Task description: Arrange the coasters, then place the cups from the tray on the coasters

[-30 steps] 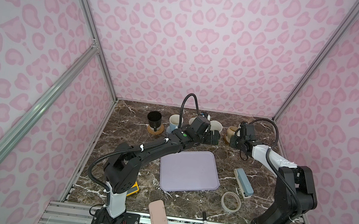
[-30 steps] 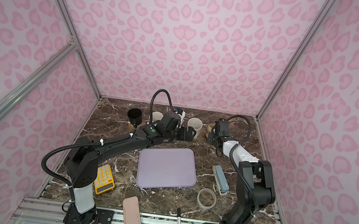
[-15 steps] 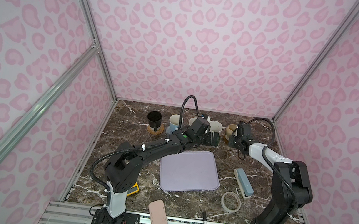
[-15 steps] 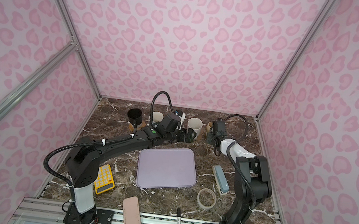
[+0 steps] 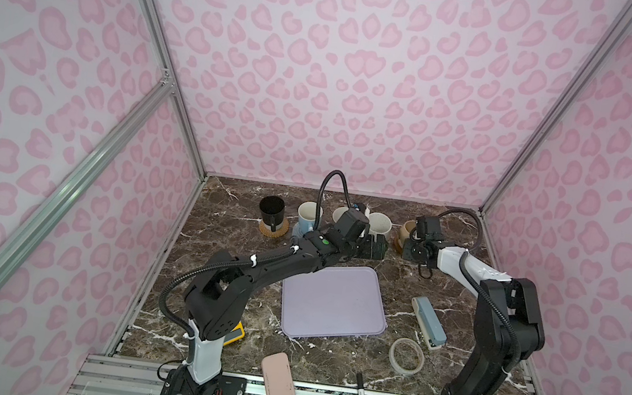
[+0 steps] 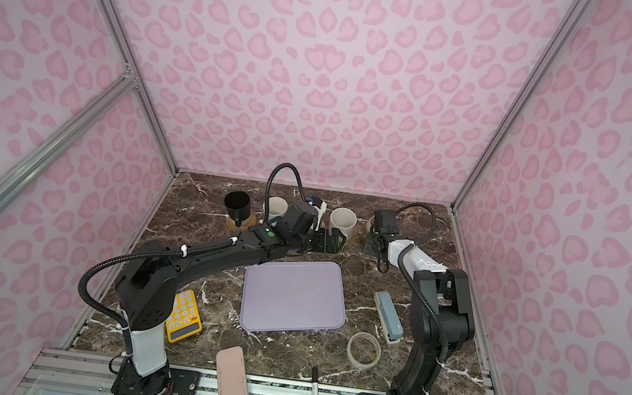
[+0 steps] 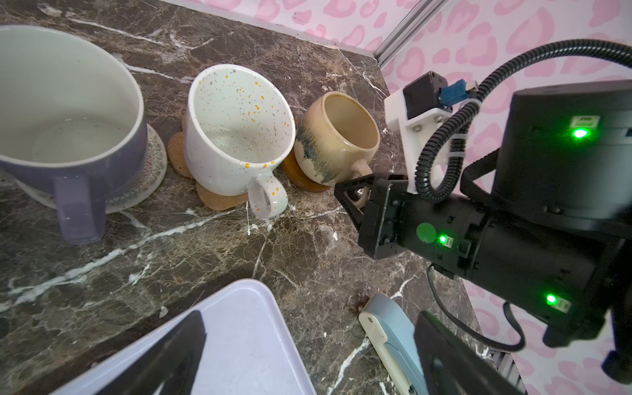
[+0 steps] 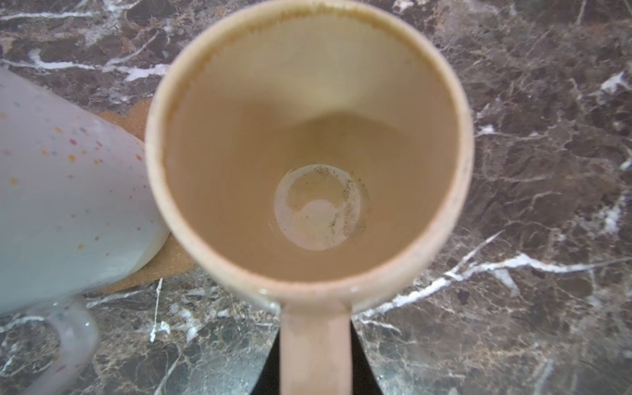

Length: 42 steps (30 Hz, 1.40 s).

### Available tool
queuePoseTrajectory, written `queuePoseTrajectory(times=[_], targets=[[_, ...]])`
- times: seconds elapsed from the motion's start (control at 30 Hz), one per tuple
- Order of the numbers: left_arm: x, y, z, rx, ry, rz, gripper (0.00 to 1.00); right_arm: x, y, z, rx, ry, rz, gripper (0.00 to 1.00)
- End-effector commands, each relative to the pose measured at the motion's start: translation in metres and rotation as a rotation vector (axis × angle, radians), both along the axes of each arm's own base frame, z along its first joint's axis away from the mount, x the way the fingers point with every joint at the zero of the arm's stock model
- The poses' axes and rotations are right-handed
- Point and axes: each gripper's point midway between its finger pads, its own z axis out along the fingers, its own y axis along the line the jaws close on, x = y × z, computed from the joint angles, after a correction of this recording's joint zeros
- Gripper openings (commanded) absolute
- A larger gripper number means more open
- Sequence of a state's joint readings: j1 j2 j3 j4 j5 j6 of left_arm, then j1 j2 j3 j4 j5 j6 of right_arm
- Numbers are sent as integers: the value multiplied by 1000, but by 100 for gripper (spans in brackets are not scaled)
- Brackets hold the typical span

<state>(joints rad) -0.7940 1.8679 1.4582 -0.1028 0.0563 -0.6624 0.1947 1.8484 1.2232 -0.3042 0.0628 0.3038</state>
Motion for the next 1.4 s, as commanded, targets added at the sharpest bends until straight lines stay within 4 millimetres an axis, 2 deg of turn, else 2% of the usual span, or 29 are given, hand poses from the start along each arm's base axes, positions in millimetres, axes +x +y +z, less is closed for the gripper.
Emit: queuePoseTrajectory(times=[0.0,0.23,0.4,0.73,0.9,0.97,1.1,1.23,1.3,1.37], targets=[[1,-2,7,-28,-17,3,97,-28,-8,-25,-47,150,-4,18],[1,0,4,-30,-11,2,97,-30,-10,-28,-56,167,-16,25],[1,2,4,-32,-12,5,97,-28,-11,-24,-59,156,-27,29],[-1,8,8,-36,-20,17,97,-28,-4,-7,-61,96,-21,30],[-3,24,19,-34,-52,65,97,-35,-5,15,-70,34,-32,38],[-8,35,20,-19,-60,84,97,-40,-6,26,-66,9,-36,40],[-18,60,34,-5,-103,132,97,-53,-10,48,-69,-42,-54,46],[-32,105,51,31,-191,207,97,-71,-19,80,-65,-153,-81,58],[-40,130,61,53,-241,238,97,-81,-25,96,-60,-212,-102,72],[-45,154,67,83,-295,258,97,-89,-30,108,-45,-269,-118,91]])
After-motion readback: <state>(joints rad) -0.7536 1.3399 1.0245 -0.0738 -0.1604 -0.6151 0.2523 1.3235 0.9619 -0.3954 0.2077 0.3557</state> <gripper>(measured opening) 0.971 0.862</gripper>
